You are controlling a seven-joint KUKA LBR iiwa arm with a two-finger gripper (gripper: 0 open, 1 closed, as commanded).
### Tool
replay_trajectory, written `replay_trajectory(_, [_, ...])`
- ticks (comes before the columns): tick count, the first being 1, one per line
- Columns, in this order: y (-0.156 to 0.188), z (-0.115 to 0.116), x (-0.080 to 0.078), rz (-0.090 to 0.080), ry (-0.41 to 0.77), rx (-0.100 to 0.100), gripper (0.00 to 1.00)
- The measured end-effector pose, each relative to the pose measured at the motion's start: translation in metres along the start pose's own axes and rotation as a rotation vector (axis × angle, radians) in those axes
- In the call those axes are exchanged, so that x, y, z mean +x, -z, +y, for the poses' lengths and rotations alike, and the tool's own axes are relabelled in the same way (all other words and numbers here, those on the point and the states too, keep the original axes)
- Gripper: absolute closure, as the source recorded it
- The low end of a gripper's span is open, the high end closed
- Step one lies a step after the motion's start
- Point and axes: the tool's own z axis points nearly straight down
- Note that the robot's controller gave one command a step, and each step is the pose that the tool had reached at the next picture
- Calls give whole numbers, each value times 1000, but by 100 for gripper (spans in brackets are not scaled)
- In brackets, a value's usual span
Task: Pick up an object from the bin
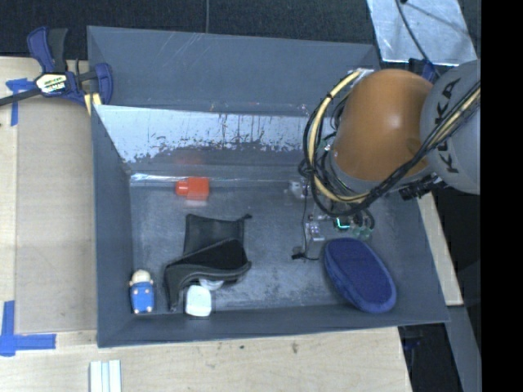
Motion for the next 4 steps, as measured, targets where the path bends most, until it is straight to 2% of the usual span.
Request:
replay_trajectory(1, [-113, 24, -43, -7, 729, 2, 0])
replay_trajectory(2, [-80, 30, -47, -12, 727, 3, 0])
replay_trajectory(3, [-62, 23, -63, -11, 923, 4, 0])
replay_trajectory(4, [-113, 29, -75, -4, 1102, 1, 0])
